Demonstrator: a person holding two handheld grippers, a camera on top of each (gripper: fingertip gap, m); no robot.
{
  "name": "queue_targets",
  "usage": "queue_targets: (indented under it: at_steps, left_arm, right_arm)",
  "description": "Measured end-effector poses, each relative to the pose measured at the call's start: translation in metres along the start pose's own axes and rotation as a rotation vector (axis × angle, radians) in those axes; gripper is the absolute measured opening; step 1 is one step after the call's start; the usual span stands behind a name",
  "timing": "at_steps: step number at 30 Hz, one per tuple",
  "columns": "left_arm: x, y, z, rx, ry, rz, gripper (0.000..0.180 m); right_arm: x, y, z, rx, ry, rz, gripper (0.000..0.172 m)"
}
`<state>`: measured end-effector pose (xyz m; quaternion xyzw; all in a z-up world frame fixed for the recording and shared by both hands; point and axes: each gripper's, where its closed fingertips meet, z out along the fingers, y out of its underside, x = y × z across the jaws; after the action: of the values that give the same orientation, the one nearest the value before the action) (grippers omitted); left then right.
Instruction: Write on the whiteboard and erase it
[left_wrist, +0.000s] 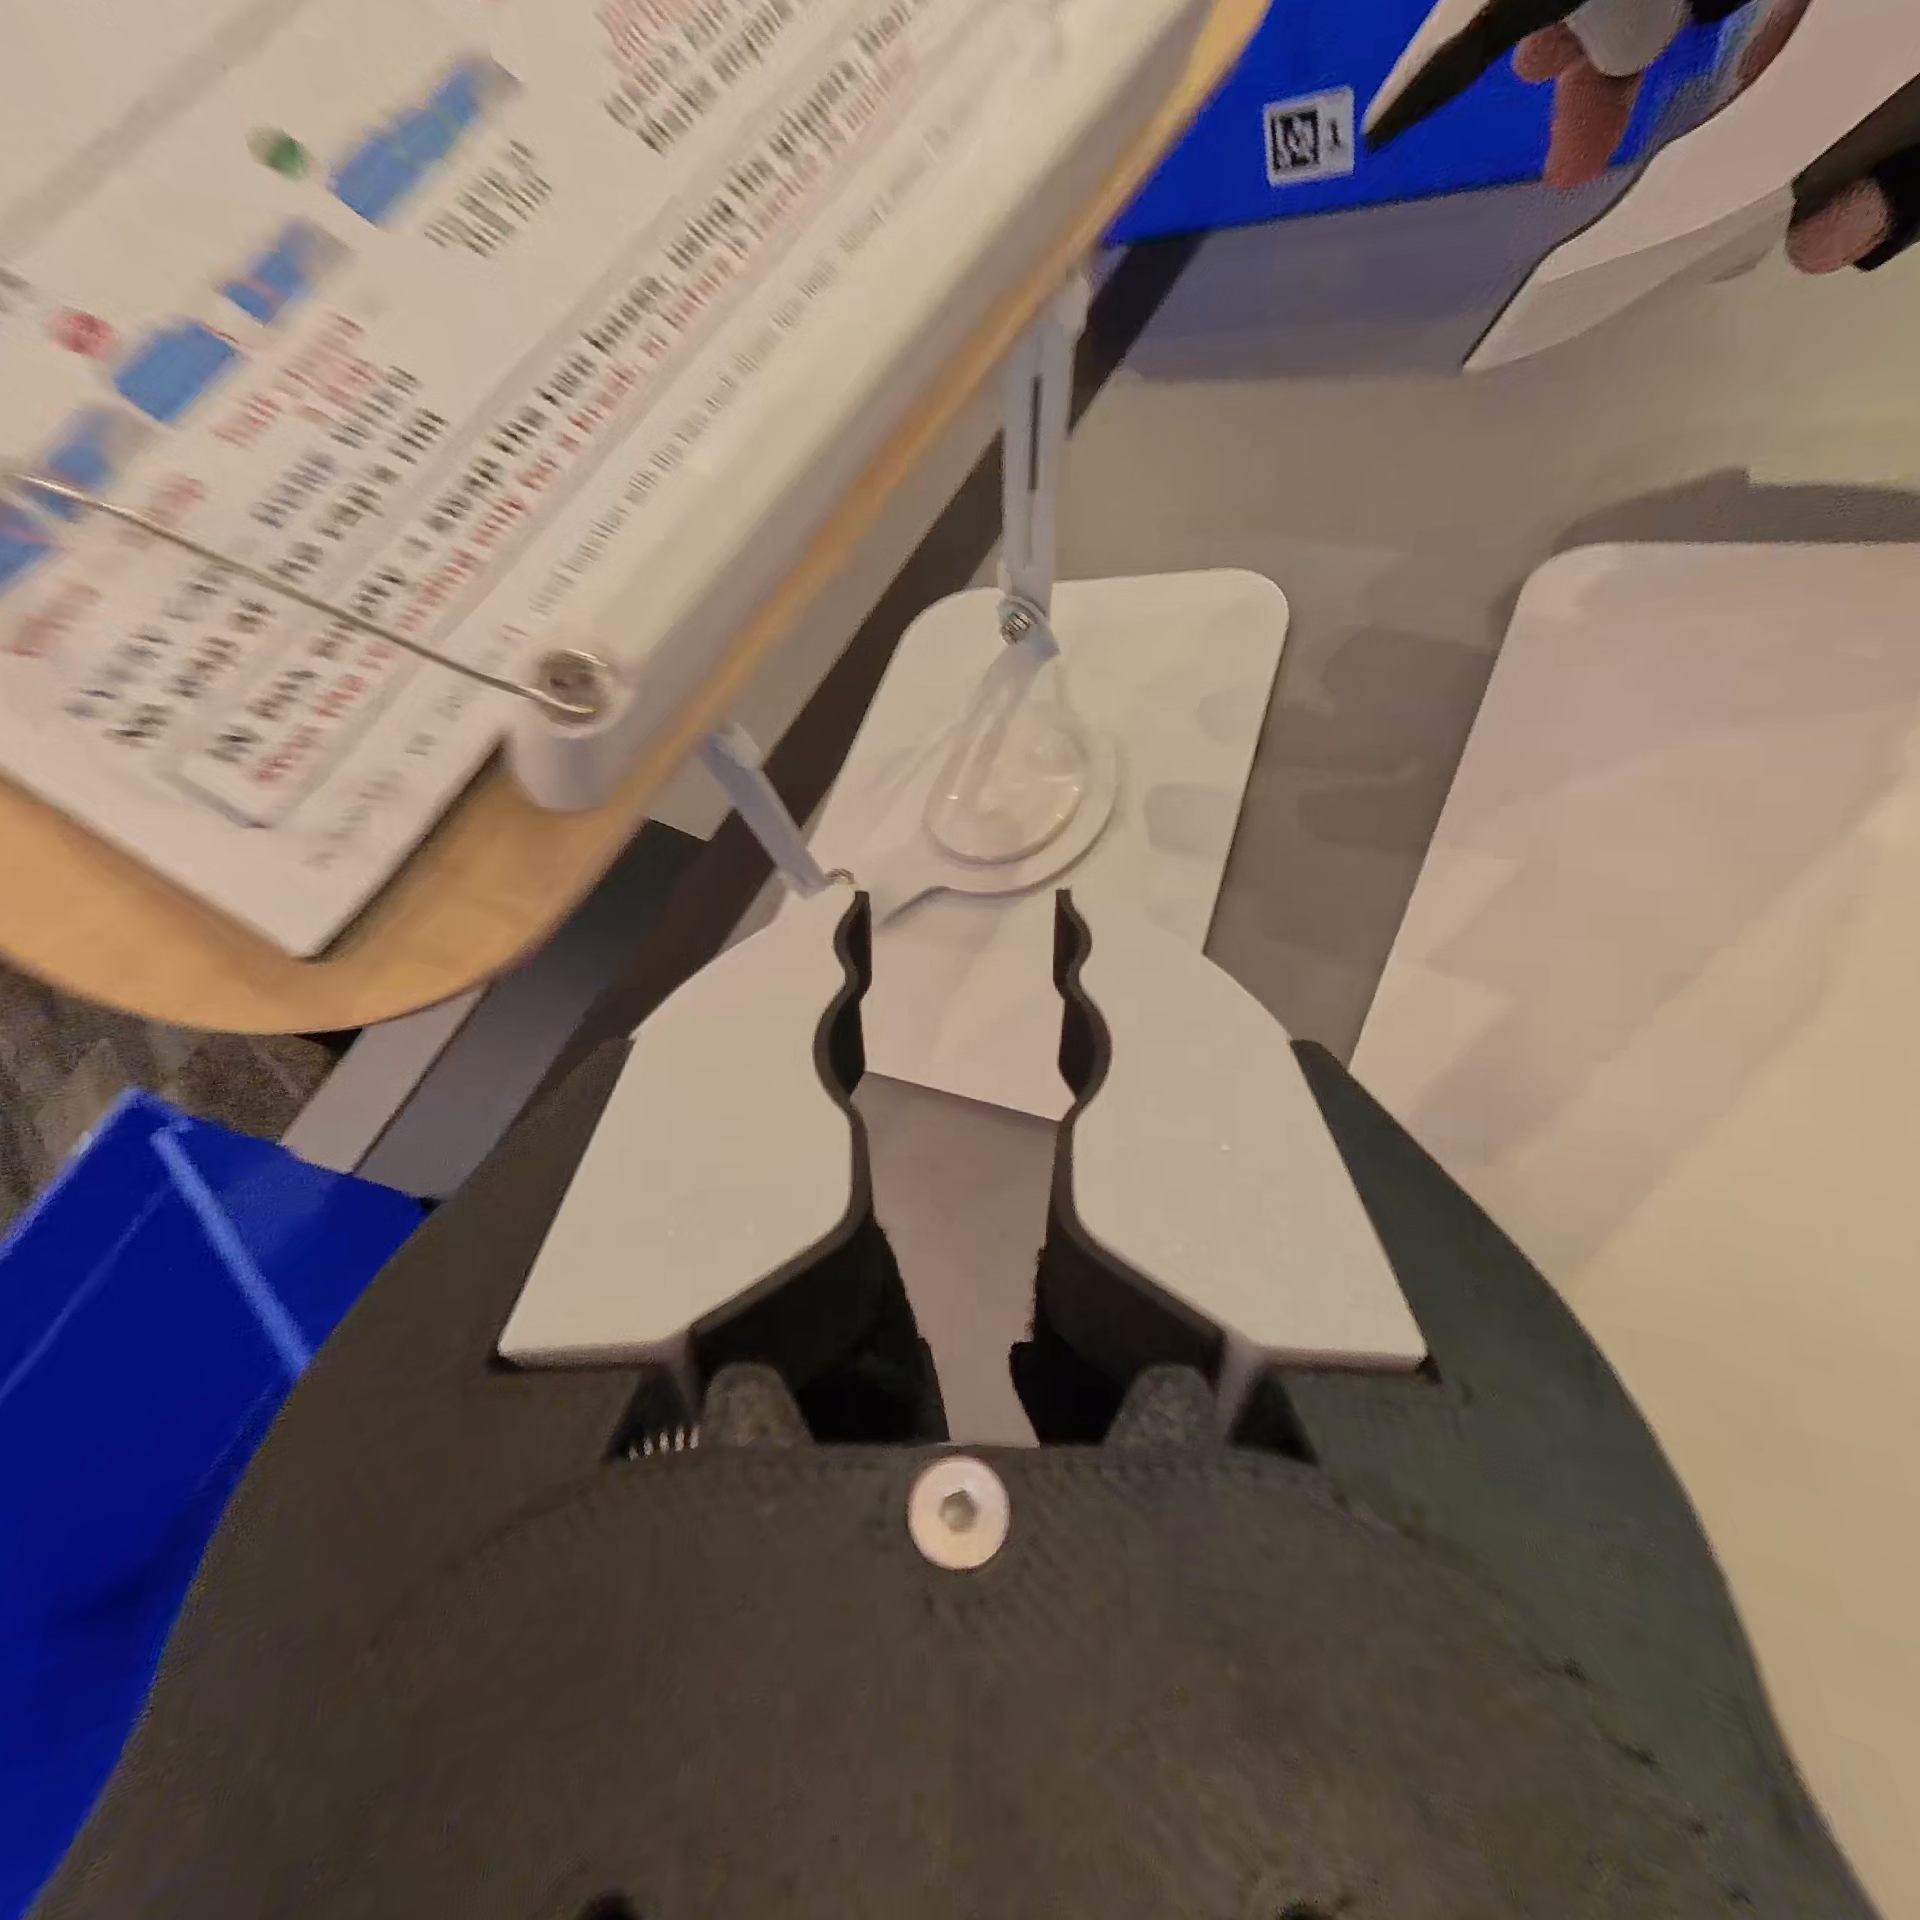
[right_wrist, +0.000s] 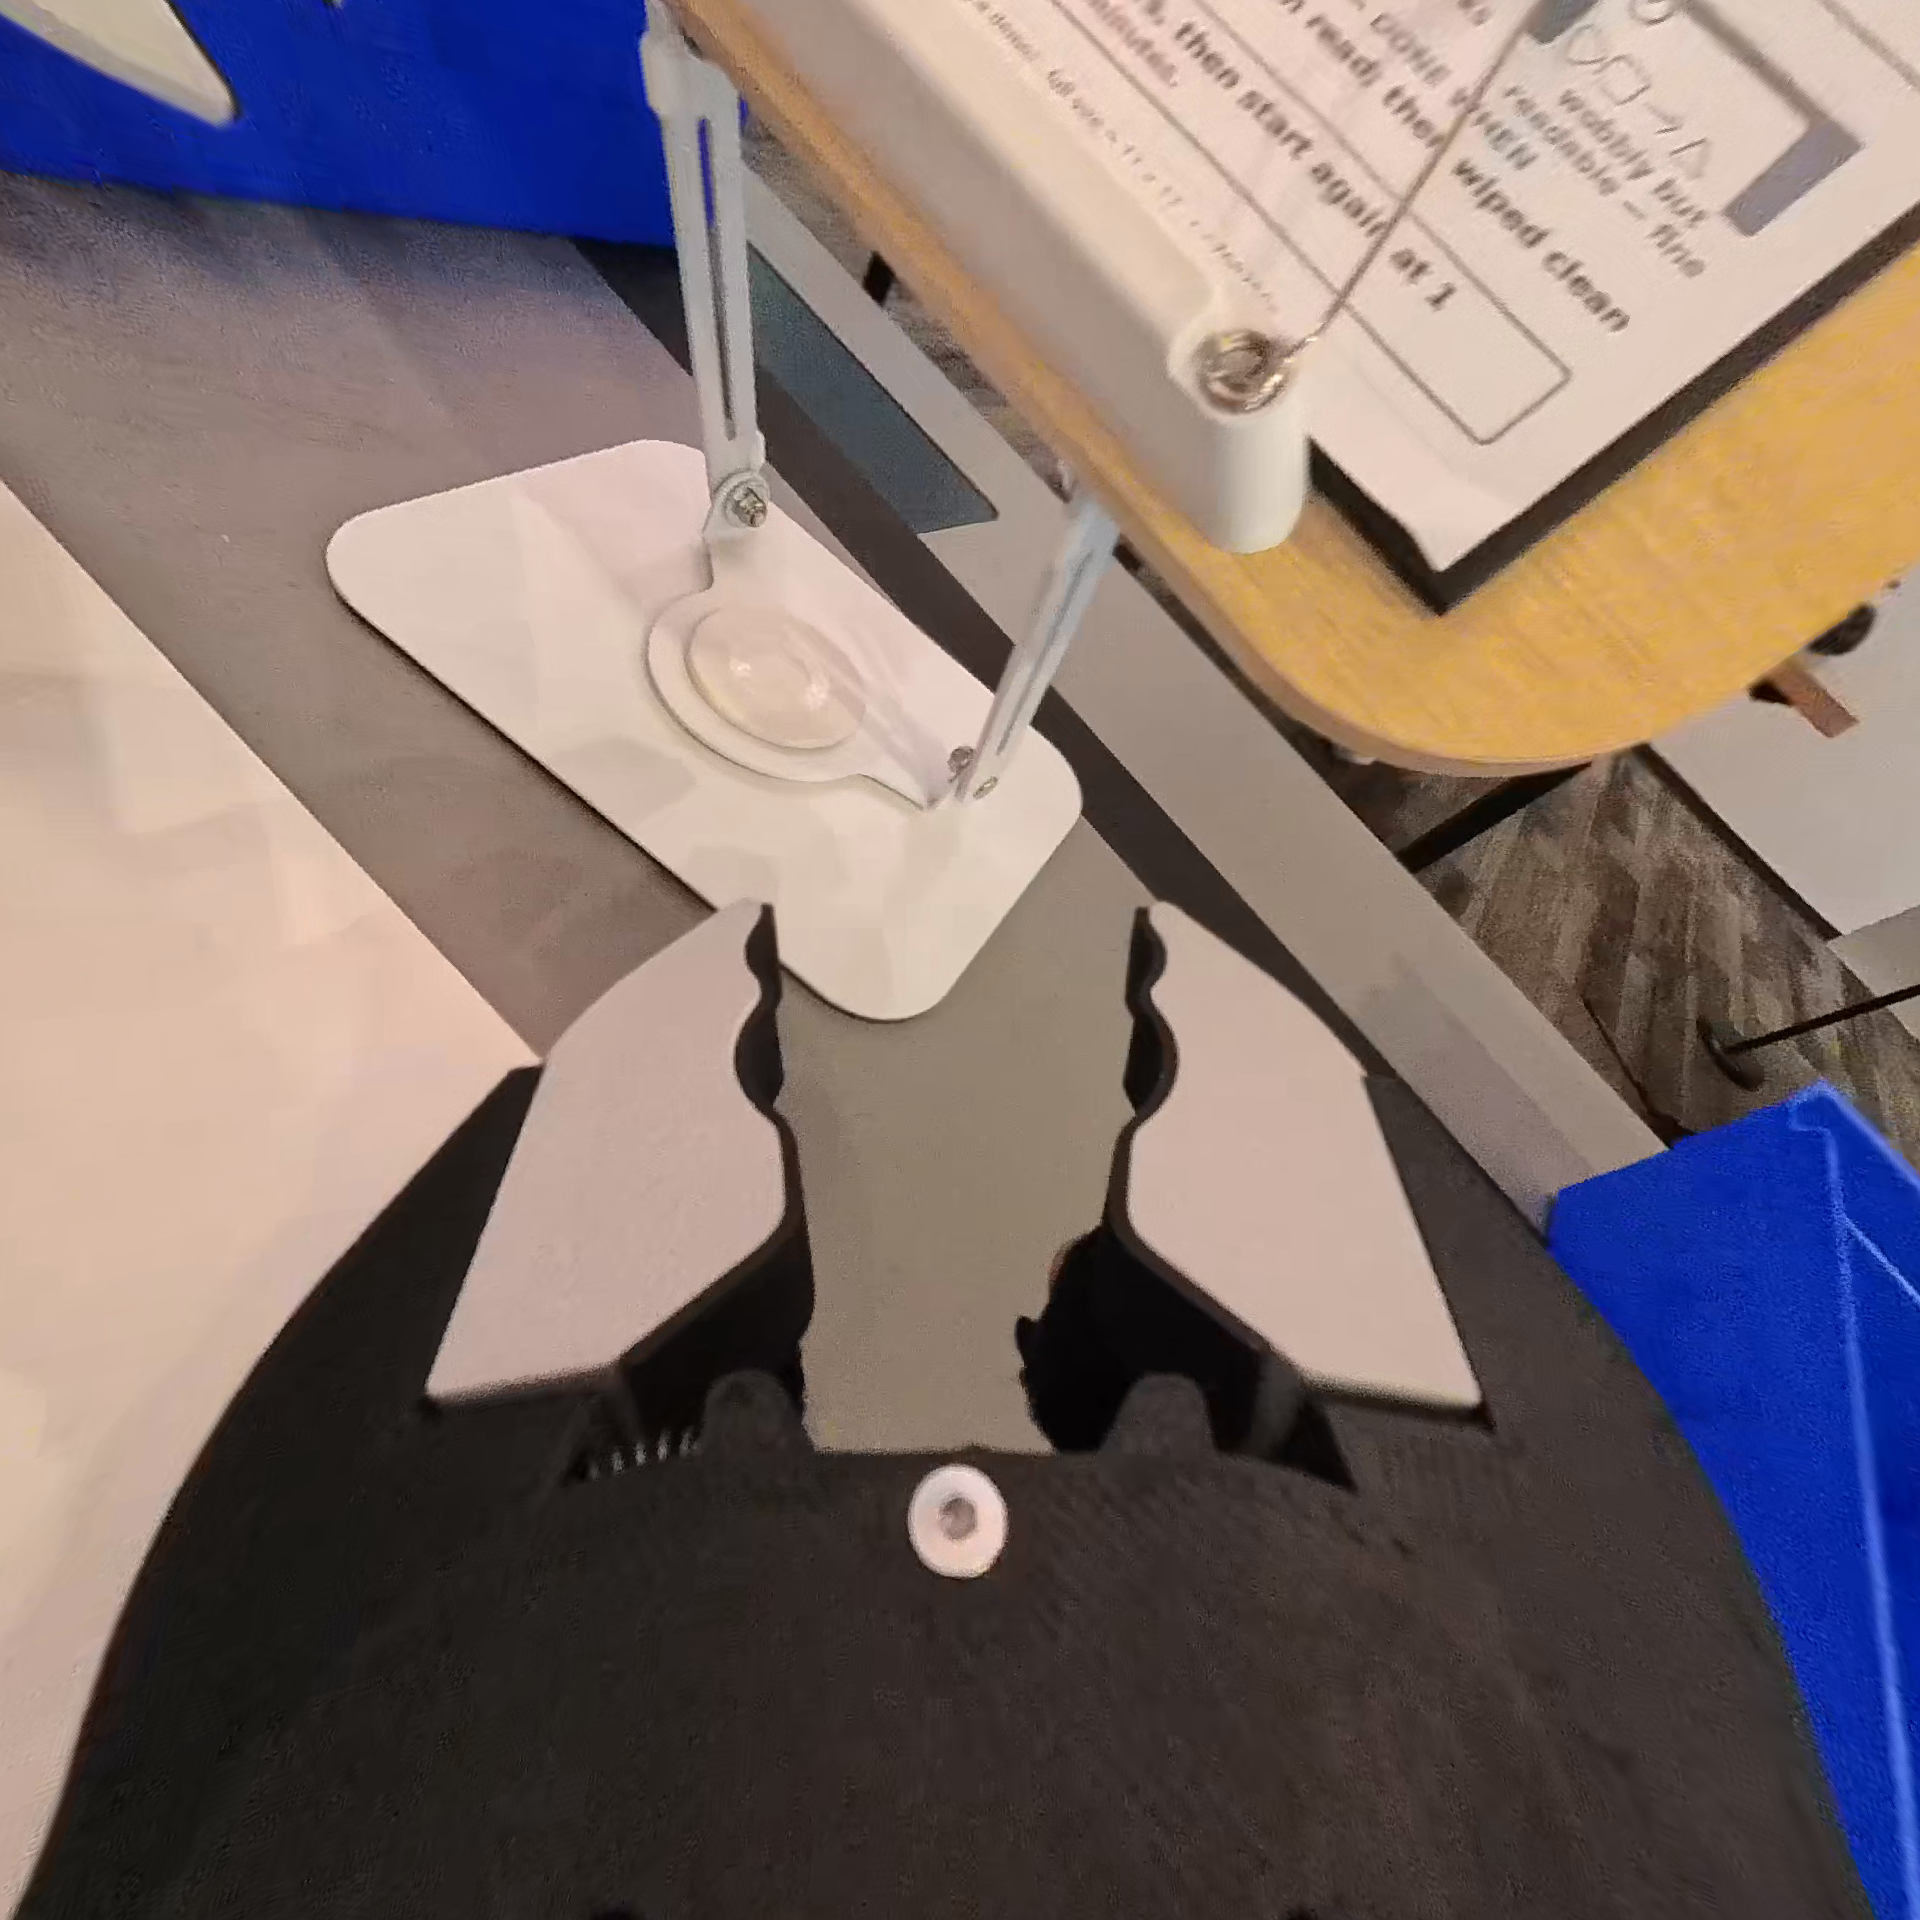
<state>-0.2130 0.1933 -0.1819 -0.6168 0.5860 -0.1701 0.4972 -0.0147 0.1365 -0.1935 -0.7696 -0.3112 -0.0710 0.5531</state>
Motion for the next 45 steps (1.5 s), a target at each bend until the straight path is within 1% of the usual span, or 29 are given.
queue_targets:
  at_steps: [2, 5, 7, 9, 11, 13, 15, 16, 17, 18, 20, 22, 24, 26, 29, 31, 32, 34, 35, 36, 38, 39, 41, 43, 45]
  left_arm:
    - [-0.014, -0.011, -0.018, 0.016, -0.041, -0.009, 0.035]
    - [-0.043, -0.023, -0.057, 0.047, -0.138, -0.013, 0.037]
    - [-0.070, -0.017, -0.088, 0.028, -0.244, -0.011, 0.038]
    - [-0.098, -0.002, -0.122, 0.017, -0.338, -0.067, 0.043]
    - [-0.126, 0.025, -0.157, -0.004, -0.445, -0.133, 0.044]
    - [-0.155, 0.066, -0.191, -0.077, -0.586, -0.171, 0.050]
    - [-0.170, 0.108, -0.215, -0.115, -0.638, -0.278, 0.055]
    - [-0.177, 0.127, -0.225, -0.126, -0.663, -0.330, 0.058]
    - [-0.182, 0.146, -0.234, -0.136, -0.693, -0.375, 0.062]
    - [-0.186, 0.162, -0.239, -0.141, -0.705, -0.424, 0.063]
    - [-0.191, 0.192, -0.241, -0.154, -0.709, -0.522, 0.070]
    - [-0.193, 0.214, -0.235, -0.145, -0.674, -0.626, 0.074]
    - [-0.192, 0.230, -0.223, -0.130, -0.631, -0.719, 0.079]
    - [-0.191, 0.241, -0.210, -0.151, -0.602, -0.746, 0.080]
    - [-0.188, 0.252, -0.189, -0.189, -0.546, -0.781, 0.081]
    - [-0.186, 0.257, -0.175, -0.203, -0.510, -0.808, 0.074]
    - [-0.185, 0.261, -0.171, -0.224, -0.496, -0.818, 0.072]
    - [-0.186, 0.259, -0.164, -0.193, -0.451, -0.860, 0.059]
    - [-0.186, 0.258, -0.162, -0.181, -0.435, -0.870, 0.050]
    - [-0.186, 0.256, -0.160, -0.174, -0.415, -0.875, 0.033]
    - [-0.189, 0.258, -0.160, -0.192, -0.425, -0.883, 0.021]
    - [-0.190, 0.259, -0.161, -0.202, -0.431, -0.883, 0.018]
    - [-0.193, 0.263, -0.165, -0.234, -0.458, -0.879, 0.005]
    - [-0.190, 0.263, -0.166, -0.245, -0.432, -0.860, 0.005]
    - [-0.186, 0.260, -0.167, -0.227, -0.402, -0.891, 0.006]
  right_arm:
    - [0.015, -0.005, -0.014, -0.004, 0.016, 0.008, 0.065]
    - [0.056, -0.013, -0.049, -0.019, 0.095, 0.059, 0.067]
    - [0.089, -0.009, -0.078, -0.043, 0.175, 0.103, 0.067]
    - [0.126, 0.004, -0.111, -0.059, 0.273, 0.139, 0.070]
    - [0.170, 0.032, -0.147, -0.102, 0.406, 0.194, 0.072]
    - [0.213, 0.077, -0.181, -0.165, 0.541, 0.282, 0.072]
    - [0.246, 0.126, -0.205, -0.219, 0.628, 0.381, 0.077]
    - [0.259, 0.146, -0.216, -0.236, 0.660, 0.410, 0.077]
    - [0.270, 0.168, -0.224, -0.278, 0.693, 0.422, 0.076]
    - [0.279, 0.190, -0.227, -0.329, 0.709, 0.432, 0.078]
    - [0.293, 0.228, -0.230, -0.371, 0.712, 0.498, 0.078]
    - [0.297, 0.254, -0.224, -0.386, 0.680, 0.589, 0.079]
    - [0.296, 0.268, -0.211, -0.408, 0.621, 0.602, 0.077]
    - [0.293, 0.281, -0.197, -0.420, 0.566, 0.646, 0.074]
    - [0.289, 0.296, -0.181, -0.444, 0.507, 0.692, 0.063]
    - [0.285, 0.302, -0.175, -0.475, 0.476, 0.681, 0.043]
    - [0.285, 0.304, -0.171, -0.486, 0.475, 0.669, 0.036]
    - [0.283, 0.301, -0.167, -0.473, 0.450, 0.653, 0.022]
    - [0.284, 0.300, -0.166, -0.474, 0.450, 0.647, 0.022]
    - [0.282, 0.299, -0.166, -0.470, 0.443, 0.648, 0.019]
    - [0.279, 0.295, -0.160, -0.443, 0.397, 0.656, 0.012]
    - [0.276, 0.292, -0.159, -0.420, 0.374, 0.659, 0.007]
    - [0.273, 0.288, -0.158, -0.412, 0.363, 0.668, 0.006]
    - [0.268, 0.286, -0.159, -0.404, 0.351, 0.663, 0.006]
    - [0.264, 0.282, -0.160, -0.377, 0.342, 0.701, 0.005]
